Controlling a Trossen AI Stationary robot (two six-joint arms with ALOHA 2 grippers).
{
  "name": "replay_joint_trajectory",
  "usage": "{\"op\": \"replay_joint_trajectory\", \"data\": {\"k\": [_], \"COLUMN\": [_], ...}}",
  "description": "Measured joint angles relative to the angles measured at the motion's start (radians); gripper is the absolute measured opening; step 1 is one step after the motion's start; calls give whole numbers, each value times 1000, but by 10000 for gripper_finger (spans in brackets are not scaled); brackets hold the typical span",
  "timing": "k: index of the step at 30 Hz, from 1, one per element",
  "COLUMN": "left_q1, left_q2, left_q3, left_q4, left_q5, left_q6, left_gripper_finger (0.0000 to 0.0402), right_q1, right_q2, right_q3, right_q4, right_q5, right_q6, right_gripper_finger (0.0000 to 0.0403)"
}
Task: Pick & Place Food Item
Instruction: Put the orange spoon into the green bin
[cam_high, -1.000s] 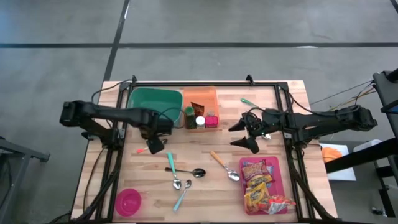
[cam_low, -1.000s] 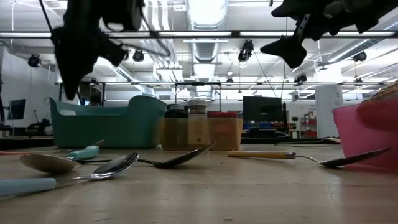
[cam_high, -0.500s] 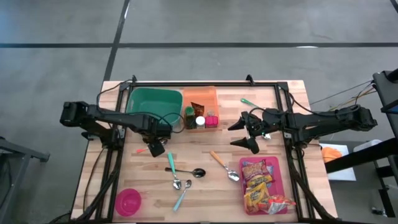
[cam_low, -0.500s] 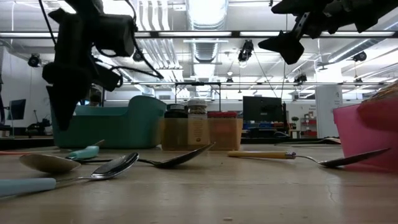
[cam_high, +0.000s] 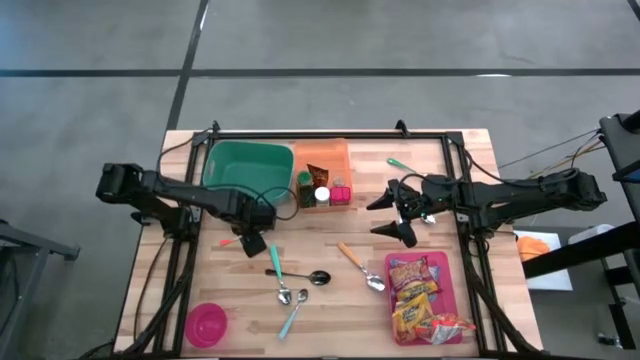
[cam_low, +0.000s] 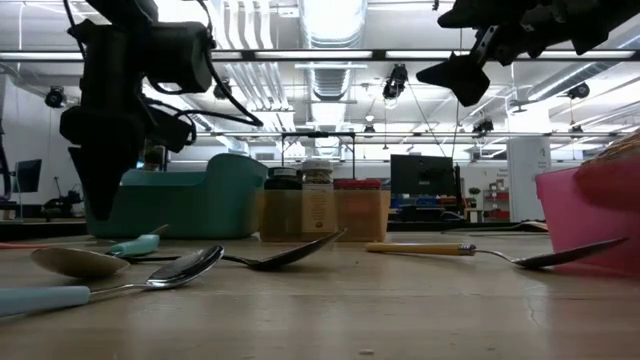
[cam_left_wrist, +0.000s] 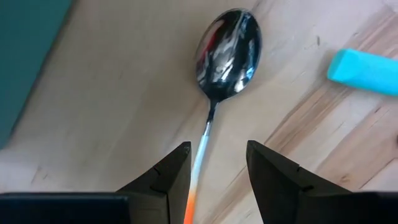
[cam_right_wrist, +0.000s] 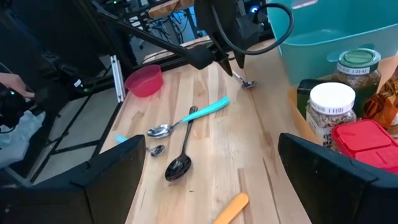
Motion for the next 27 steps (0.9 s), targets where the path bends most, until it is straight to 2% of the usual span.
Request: {"op": "replay_joint_trajectory", "data": {"k": [6, 11, 27], "left_q1": [-21, -21, -21], "left_q2": [12, 18, 14], "left_q3": [-46, -72, -137], "left_q4": [79, 83, 184], "left_q5": [-11, -63, -63], "left_q6": [-34, -51, -41], "left_gripper_finger": [156, 156, 149], "right_q1": [0, 0, 0], "right_q2": [0, 0, 0], "right_q3": [-4, -4, -4], "right_q4": [1, 1, 6], "right_q5": [0, -1, -3], "right_q6": [2, 2, 3], "right_gripper_finger": [364, 364, 364]}}
